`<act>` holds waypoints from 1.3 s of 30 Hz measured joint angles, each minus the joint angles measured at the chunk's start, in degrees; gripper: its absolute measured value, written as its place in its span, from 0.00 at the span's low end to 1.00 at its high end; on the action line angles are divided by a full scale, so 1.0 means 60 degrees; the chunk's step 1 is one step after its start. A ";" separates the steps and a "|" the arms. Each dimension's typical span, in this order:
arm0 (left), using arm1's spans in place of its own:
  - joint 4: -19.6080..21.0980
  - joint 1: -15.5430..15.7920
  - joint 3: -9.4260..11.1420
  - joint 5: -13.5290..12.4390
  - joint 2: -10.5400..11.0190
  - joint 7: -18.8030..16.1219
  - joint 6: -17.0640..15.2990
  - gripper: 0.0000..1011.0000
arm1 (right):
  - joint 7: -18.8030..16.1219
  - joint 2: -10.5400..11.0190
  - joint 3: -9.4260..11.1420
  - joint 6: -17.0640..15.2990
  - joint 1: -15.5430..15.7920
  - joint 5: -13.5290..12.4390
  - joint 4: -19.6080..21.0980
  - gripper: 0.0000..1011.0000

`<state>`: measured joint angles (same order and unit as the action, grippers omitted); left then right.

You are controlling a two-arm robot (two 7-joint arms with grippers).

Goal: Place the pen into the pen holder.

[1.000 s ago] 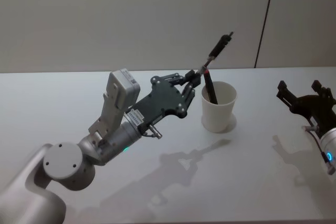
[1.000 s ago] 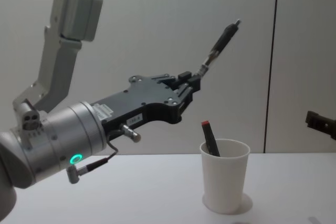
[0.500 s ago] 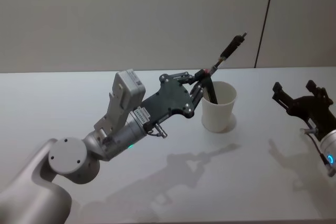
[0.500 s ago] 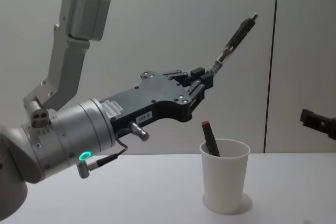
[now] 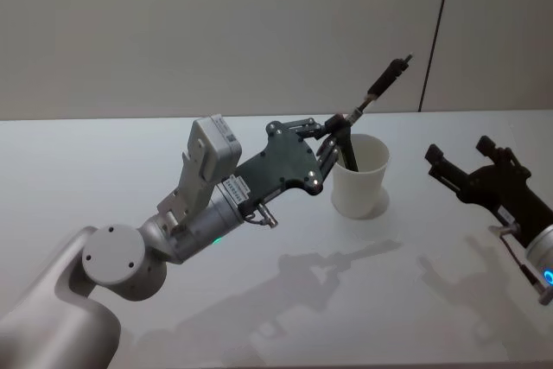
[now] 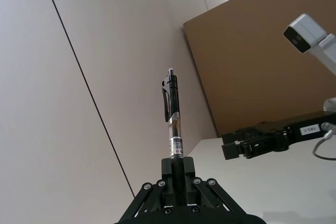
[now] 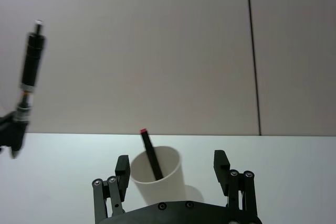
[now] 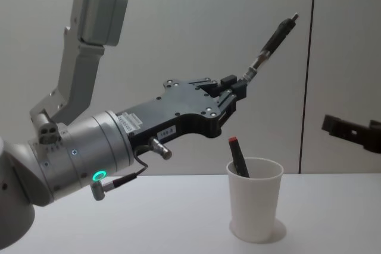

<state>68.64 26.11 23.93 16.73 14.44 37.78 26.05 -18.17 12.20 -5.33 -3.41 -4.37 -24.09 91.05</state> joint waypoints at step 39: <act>-0.0057 0.0043 0.0004 0.0001 -0.0026 0.0084 0.0054 0.13 | -0.0378 -0.0406 -0.0569 -0.1211 0.0174 -0.1152 0.1639 0.99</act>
<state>68.30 26.37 23.96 16.73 14.28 38.28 26.37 -20.44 9.76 -8.74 -10.67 -3.33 -31.00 100.88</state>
